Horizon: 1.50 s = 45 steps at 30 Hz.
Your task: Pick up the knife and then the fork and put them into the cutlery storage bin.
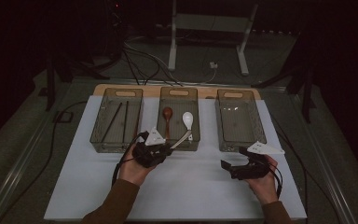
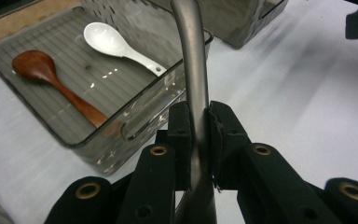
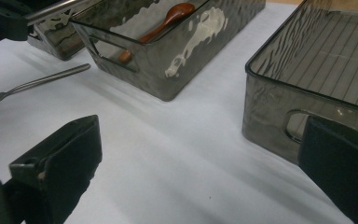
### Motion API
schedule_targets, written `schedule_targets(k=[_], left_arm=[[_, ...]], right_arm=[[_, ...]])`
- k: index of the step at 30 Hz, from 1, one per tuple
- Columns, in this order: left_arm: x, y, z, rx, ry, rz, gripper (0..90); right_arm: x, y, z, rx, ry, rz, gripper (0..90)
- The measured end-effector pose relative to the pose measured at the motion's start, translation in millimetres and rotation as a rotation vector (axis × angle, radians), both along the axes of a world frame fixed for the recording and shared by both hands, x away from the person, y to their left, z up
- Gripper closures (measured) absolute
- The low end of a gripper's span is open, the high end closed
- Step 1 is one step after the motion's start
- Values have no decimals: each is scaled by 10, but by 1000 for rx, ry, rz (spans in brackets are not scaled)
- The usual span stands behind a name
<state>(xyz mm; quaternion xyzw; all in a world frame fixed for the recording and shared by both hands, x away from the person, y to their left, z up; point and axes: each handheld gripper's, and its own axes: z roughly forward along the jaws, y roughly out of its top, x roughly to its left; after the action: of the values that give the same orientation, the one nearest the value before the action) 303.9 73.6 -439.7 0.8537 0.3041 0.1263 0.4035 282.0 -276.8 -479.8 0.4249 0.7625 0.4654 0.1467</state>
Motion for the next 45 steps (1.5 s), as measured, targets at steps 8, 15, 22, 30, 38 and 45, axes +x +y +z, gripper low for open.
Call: schedule_targets(k=[8, 15, 22, 30, 38, 45], left_arm=[[102, -230, 79, -14, -12, -13, 815], [175, -417, 113, -28, -22, -22, 815], [251, -603, 92, -23, -10, -35, 815], [333, -821, 106, -20, -12, -61, 814], [422, -1047, 81, -13, -5, -82, 814], [494, -1219, 19, 7, 5, -92, 814]], right_arm=[[-7, 15, -10, -1, 5, 2, 0], [-1, 42, -14, 21, 16, 3, 0], [10, 62, -8, 35, 28, 1, 0], [12, 50, -10, 38, 29, -5, 7], [21, 49, -23, 28, 40, -15, 7], [27, 60, -41, 22, 48, -15, 8]])
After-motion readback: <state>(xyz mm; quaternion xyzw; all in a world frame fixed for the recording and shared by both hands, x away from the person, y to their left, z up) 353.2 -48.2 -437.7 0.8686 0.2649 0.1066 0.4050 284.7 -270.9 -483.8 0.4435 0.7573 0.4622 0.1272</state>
